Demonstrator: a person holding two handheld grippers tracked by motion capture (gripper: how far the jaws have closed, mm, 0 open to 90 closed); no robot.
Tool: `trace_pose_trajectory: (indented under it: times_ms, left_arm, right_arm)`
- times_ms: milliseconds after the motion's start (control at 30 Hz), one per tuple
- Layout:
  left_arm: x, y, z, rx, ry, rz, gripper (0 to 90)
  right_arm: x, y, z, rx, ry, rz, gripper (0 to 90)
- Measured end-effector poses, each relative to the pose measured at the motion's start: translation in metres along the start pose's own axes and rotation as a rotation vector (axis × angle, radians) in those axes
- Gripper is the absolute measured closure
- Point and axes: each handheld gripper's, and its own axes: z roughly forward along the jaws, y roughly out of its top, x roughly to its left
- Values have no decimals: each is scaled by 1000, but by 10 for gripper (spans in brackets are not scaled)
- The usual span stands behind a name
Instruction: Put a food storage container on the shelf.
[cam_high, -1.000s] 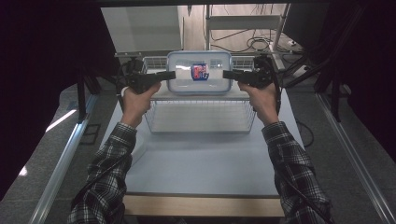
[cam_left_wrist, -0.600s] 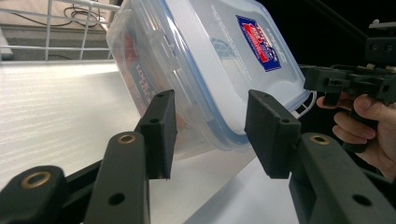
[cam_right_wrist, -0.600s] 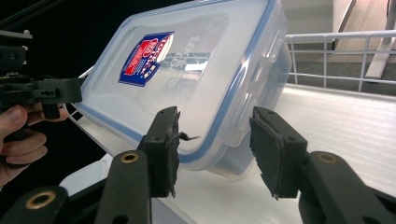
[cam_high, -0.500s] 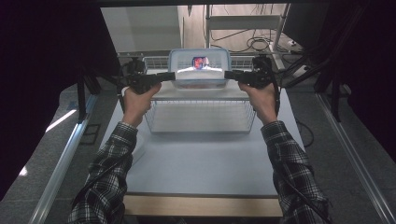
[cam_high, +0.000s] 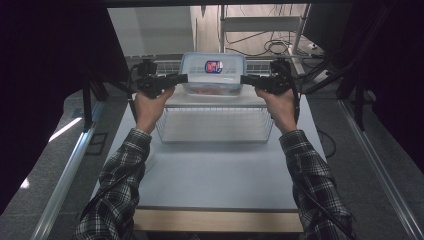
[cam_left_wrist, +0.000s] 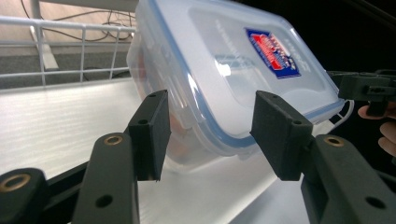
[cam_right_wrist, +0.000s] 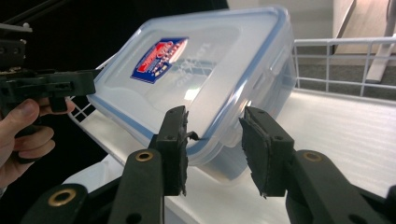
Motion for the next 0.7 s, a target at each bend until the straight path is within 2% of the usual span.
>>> trace_pose_trajectory:
  times_ms: [100,167,233,333,400,567,700]
  left_arm:
    - [1,1,1,-3,-22,-12,461]
    - [0,1,0,-4,-19,-4,458]
    - [1,1,-3,-25,-14,1,456]
    - [2,-1,-8,-52,-32,4,454]
    - [2,-2,-11,-49,-29,17,450]
    - [1,-8,-18,-31,-27,72,362]
    - [-1,-16,-24,-11,-21,112,284]
  right_arm:
    - [1,1,1,-13,-6,5,626]
    - [1,2,1,-17,-13,3,629]
    - [1,2,1,-18,-15,0,629]
    - [2,1,0,-27,-26,-5,619]
    - [2,1,-1,-33,-34,-14,599]
    - [1,-2,-6,-40,-29,-34,519]
    - [3,-6,-11,-38,-33,-69,444]
